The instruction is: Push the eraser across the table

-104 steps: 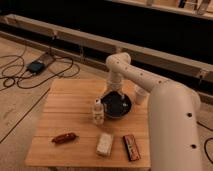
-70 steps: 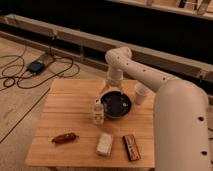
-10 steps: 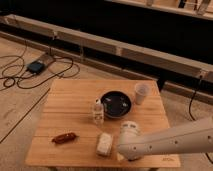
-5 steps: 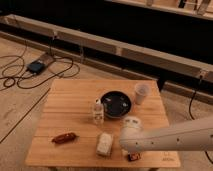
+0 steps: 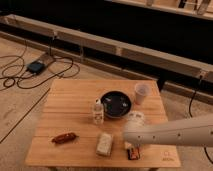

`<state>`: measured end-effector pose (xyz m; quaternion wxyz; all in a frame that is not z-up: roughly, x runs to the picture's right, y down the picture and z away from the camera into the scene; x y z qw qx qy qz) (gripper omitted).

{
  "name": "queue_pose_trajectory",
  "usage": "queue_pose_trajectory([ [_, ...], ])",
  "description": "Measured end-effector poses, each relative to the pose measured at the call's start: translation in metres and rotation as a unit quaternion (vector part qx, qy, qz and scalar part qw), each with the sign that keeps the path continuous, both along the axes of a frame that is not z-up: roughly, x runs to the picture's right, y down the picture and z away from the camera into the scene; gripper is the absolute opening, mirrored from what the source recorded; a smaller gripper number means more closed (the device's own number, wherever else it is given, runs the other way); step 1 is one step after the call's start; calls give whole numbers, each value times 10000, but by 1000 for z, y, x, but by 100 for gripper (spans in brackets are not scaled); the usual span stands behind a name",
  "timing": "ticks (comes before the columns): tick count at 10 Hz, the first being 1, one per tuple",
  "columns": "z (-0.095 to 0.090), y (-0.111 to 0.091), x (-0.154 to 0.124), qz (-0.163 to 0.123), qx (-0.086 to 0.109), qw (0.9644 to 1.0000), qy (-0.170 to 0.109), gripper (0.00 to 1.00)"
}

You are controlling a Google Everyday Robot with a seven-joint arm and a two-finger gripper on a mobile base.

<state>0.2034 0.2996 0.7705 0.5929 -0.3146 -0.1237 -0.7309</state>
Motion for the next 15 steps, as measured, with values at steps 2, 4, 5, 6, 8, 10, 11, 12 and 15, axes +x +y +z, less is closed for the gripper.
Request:
queue_pose_trajectory([
  [2,6,-13,13,1,62,9999,111,80],
  [4,9,-21,25,-4,102,9997,218,80],
  [5,11,-25,33,-5,112,9995,296,80],
  [6,12,-27,39,-2,114,9993,349,80],
  [8,13,-28,51,10,98,9989,466,80],
  [10,13,-26,67,53,58,9981,605,80],
  [11,12,-24,77,91,32,9975,698,80],
  [12,10,-22,86,130,5,9968,786,80],
  [15,5,-20,103,207,-32,9952,958,80],
])
